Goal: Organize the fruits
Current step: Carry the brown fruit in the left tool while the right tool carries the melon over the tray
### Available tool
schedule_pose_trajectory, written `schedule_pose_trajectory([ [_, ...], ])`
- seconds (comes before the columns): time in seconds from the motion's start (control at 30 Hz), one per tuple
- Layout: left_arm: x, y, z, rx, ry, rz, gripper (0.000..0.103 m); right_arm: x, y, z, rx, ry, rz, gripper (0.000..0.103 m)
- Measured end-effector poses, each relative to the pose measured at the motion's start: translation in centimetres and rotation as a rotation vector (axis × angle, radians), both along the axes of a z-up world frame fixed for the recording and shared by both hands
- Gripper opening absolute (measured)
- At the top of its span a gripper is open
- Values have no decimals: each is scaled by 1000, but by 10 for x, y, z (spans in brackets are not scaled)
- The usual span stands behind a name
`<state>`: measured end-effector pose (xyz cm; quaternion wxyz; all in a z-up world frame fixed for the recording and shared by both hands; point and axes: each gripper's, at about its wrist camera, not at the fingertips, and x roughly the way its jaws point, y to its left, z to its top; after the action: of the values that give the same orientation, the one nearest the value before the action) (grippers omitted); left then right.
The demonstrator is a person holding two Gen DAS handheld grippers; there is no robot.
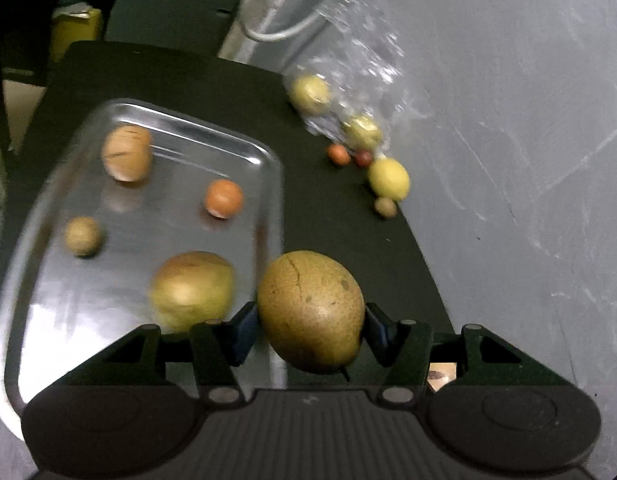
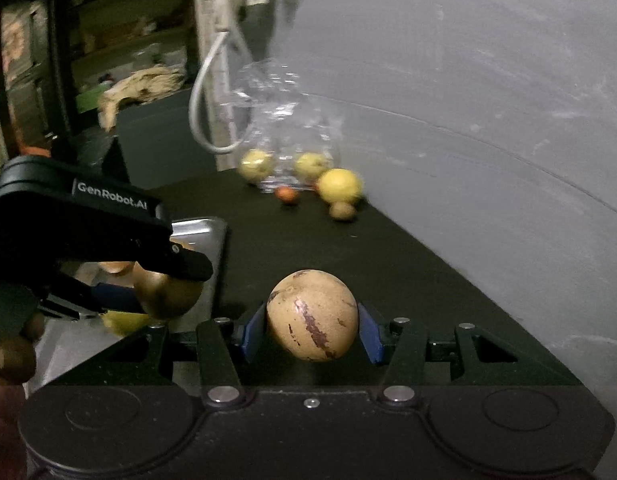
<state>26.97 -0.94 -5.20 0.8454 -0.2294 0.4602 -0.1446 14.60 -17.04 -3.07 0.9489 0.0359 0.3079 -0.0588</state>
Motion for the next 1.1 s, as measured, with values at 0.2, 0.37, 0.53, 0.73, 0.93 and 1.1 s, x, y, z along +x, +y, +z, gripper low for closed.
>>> schedule_pose_trajectory([
  [0.2,-11,41,-5,9,11,68,60,6,34,1,3,4,71,52],
  [0.37,-21,73,-6,13,11,107,60,8,63,1,4,13,129,52],
  [0.53,-32,96,-8,11,14,118,60,9,90,0,0,28,190,52],
  [0.73,-43,112,-16,31,35,122,60,8,115,-3,0,60,266,52],
  [0.93,-46,125,-26,21,70,157,60,6,132,-9,-50,127,331,52],
  [1.1,-48,127,-30,26,73,155,60,10,136,-17,-57,174,340,52],
])
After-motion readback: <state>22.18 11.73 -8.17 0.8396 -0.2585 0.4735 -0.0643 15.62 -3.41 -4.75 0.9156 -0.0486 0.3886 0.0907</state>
